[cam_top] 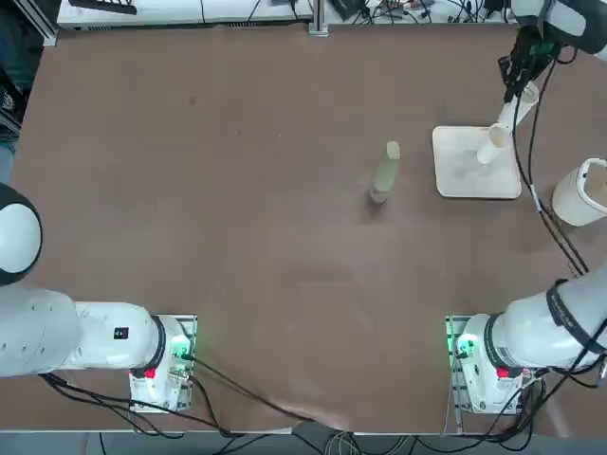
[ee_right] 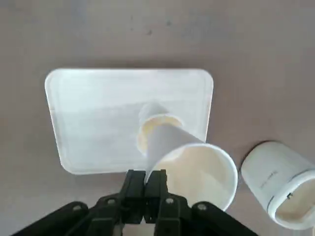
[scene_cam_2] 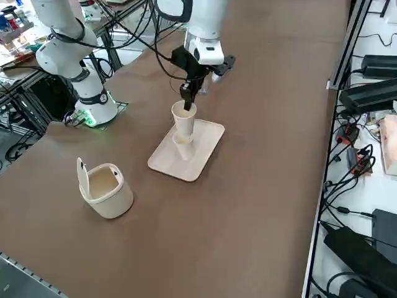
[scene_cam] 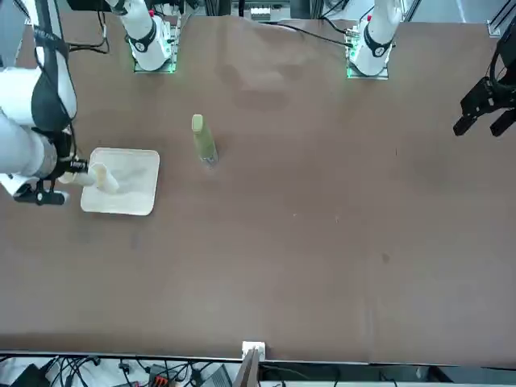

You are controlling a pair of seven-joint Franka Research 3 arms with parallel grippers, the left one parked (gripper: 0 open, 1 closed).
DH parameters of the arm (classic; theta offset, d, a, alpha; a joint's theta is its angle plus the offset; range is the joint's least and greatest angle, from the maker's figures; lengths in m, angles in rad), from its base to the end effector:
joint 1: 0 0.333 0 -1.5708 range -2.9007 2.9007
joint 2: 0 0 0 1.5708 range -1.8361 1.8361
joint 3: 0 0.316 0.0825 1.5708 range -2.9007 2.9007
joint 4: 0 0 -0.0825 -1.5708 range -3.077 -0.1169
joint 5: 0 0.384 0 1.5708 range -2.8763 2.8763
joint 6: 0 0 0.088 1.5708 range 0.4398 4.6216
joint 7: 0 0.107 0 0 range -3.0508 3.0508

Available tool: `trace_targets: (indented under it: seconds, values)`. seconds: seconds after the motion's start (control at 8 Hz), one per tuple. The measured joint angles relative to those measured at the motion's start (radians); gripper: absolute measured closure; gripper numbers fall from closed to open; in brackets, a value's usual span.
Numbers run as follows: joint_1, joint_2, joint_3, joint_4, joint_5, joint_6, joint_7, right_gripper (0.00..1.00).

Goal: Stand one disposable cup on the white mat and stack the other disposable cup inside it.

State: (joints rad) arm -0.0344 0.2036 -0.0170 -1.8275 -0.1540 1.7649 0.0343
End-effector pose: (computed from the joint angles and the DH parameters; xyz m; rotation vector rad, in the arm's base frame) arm 0.5811 -0.0430 0.4037 2.9674 -0.0531 -0.3992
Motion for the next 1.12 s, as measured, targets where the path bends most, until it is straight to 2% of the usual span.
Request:
trace_targets:
  seconds: [0.38,0.75,1.0,1.12]
  values:
    - [0.0,-0.013,0.0,-0.068,0.0,0.046,0.0,0.98]
    - [-0.001,-0.013,0.0,-0.094,0.0,0.088,0.0,0.97]
    - [-0.002,-0.012,-0.001,-0.1,0.0,0.092,-0.001,0.87]
    - [-0.002,-0.012,-0.001,-0.101,0.0,0.092,-0.001,0.71]
